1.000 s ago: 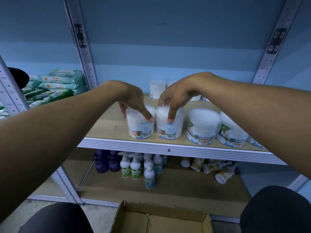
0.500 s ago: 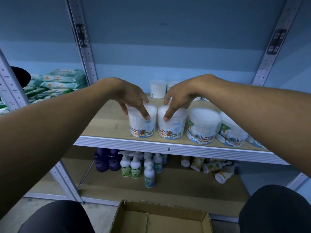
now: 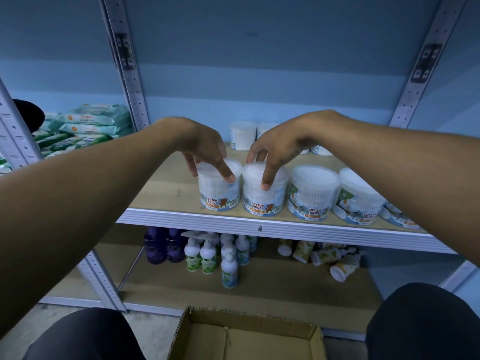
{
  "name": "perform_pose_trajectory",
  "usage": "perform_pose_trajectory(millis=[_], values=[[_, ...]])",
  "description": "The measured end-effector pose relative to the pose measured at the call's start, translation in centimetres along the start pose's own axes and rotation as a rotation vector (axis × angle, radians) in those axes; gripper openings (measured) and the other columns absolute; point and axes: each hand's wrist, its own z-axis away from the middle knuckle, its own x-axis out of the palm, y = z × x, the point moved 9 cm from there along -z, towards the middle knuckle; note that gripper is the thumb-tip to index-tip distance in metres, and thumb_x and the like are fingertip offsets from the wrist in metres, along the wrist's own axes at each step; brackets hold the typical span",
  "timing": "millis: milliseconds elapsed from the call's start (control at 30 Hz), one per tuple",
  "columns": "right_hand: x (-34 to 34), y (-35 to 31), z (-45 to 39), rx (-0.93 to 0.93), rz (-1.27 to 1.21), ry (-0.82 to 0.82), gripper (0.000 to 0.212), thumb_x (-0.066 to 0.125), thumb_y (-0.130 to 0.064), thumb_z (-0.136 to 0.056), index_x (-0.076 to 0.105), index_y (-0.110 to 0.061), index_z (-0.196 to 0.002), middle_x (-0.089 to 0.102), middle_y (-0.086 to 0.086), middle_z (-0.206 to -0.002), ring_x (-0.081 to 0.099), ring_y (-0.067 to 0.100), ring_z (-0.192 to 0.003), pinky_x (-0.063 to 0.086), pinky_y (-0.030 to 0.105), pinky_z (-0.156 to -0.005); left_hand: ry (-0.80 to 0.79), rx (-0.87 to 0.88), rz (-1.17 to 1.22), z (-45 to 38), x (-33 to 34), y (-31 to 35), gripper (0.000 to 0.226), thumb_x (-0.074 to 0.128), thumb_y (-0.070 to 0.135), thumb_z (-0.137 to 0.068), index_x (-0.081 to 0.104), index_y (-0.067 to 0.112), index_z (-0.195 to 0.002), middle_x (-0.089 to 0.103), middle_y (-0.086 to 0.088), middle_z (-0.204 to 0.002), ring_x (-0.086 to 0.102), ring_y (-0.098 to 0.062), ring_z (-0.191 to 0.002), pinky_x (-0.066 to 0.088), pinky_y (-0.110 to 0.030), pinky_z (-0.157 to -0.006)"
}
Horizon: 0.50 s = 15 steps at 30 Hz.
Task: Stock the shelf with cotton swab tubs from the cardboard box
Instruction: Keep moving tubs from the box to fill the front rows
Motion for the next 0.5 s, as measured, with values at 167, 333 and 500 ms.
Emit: perform_pose_trajectory(millis=[167,333,500], values=[[0.09,0.11,-0.03,0.002,0.004,0.000,0.087,0.091,-0.037,-0.068,0.048,-0.030,-0.143,0.054,-0.006,-0.140,0.054,0.021,-0.124,0.044,0.025,-0.086,0.007,0.004,-0.013,-0.04,0.09,0.11,0.082,0.085,0.051,-0.066,0.057,0.013,-0.134,0.058,-0.005,-0.128,0.064,-0.031,-0.103,0.063,-0.038,-0.073],[0.14,0.38,0.13,0.010,-0.002,-0.008,0.084,0.092,-0.037,-0.066,0.051,-0.032,-0.140,0.054,-0.005,-0.139,0.055,0.020,-0.120,0.047,0.024,-0.083,0.018,0.006,-0.015,-0.15,0.07,0.15,0.086,0.086,0.056,-0.062,0.060,0.010,-0.130,0.057,-0.007,-0.129,0.065,-0.032,-0.102,0.063,-0.037,-0.071],[0.07,0.41,0.27,0.000,0.011,0.007,0.084,0.091,-0.040,-0.066,0.051,-0.033,-0.140,0.052,-0.005,-0.141,0.053,0.020,-0.123,0.043,0.020,-0.074,0.015,0.013,-0.012,-0.14,0.07,0.23,0.084,0.086,0.055,-0.062,0.061,0.012,-0.128,0.060,-0.007,-0.126,0.067,-0.031,-0.101,0.063,-0.036,-0.070]])
